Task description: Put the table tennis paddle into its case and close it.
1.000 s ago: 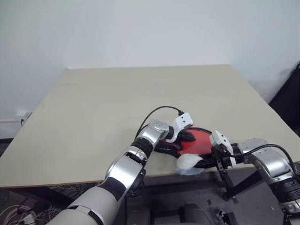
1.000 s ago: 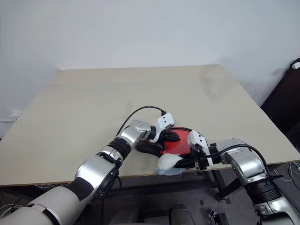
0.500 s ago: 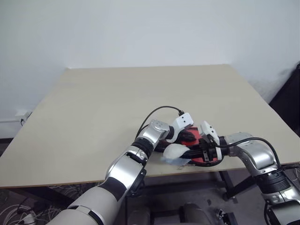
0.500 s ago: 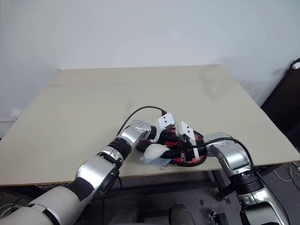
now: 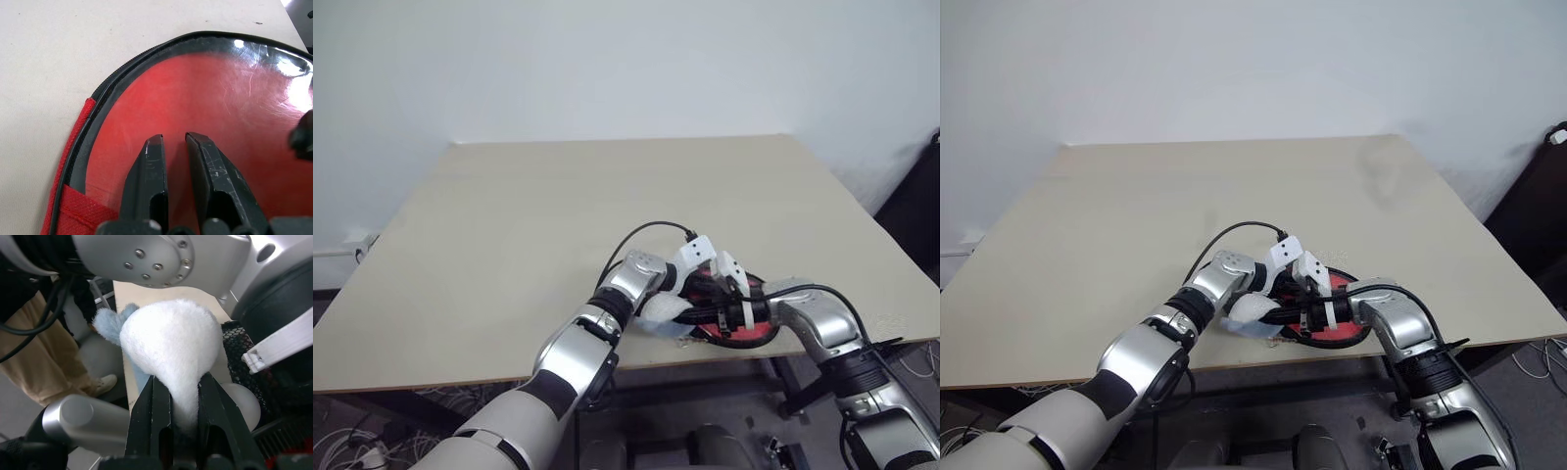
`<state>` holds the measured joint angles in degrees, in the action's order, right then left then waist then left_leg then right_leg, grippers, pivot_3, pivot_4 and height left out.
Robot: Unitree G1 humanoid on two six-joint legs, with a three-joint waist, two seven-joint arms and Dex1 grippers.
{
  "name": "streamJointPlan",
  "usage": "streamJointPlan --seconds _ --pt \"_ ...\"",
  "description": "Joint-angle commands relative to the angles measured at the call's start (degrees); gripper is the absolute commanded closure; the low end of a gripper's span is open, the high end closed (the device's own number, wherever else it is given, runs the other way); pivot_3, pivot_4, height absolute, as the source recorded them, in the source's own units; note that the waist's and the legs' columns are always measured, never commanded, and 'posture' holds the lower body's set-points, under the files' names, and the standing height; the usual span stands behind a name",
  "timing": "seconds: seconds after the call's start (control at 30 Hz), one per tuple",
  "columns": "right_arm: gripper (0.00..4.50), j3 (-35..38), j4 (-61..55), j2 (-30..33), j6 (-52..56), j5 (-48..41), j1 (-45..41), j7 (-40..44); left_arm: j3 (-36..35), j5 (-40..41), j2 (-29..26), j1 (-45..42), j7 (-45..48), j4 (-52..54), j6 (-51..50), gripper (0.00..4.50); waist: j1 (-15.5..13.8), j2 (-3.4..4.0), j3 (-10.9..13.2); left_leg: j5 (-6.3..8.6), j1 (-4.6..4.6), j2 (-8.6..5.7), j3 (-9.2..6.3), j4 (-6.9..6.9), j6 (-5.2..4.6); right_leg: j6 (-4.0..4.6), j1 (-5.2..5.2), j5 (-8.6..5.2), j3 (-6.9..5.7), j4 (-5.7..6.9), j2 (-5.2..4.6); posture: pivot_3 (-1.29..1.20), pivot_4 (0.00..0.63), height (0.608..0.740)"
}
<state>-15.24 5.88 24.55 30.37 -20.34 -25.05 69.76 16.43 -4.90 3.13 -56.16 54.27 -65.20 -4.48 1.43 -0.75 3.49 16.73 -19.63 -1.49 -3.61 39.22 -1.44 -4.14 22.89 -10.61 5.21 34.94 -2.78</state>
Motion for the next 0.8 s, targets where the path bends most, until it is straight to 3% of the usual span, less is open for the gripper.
streamJointPlan --seconds 0.03,0.37,0.63,0.8 --pt "4.36 0.53 1.85 -2.41 -2.41 0.64 -2.89 -2.11 0.22 -1.54 -0.28 -0.21 -0.08 -1.50 -1.10 3.84 0.00 0.01 0.00 0.00 0.00 0.00 0.00 0.01 0.00 0.01 0.01 0.00 0.00 0.02 0.00 0.00 0.000 0.740" --pt "4.36 0.68 6.18 -7.32 -5.29 2.62 -4.52 -5.31 0.13 -1.62 -0.42 -0.36 -0.11 -1.60 -1.13 3.84 1.49 -0.03 -0.14 -0.01 0.04 0.02 -0.01 0.03 0.00 0.02 -0.01 0.02 0.01 0.09 0.01 0.00 0.000 0.740" --pt "4.36 0.61 6.69 -6.75 -4.87 2.86 -4.16 -4.31 -0.57 -1.90 -0.65 -0.40 -0.20 -1.64 -0.83 3.84 1.67 -0.04 -0.22 -0.01 0.06 0.05 -0.02 0.03 0.00 0.02 0.00 0.03 0.01 0.12 0.04 0.00 0.000 0.740" --pt "3.00 0.51 6.71 -6.29 -3.58 2.04 -4.22 -3.03 -1.05 -2.05 -0.98 -0.38 -0.11 -1.66 -0.78 3.84 1.76 -0.04 -0.22 -0.01 0.06 0.05 -0.02 0.03 0.00 0.02 0.02 0.03 0.01 0.12 0.05 0.00 0.000 0.740"
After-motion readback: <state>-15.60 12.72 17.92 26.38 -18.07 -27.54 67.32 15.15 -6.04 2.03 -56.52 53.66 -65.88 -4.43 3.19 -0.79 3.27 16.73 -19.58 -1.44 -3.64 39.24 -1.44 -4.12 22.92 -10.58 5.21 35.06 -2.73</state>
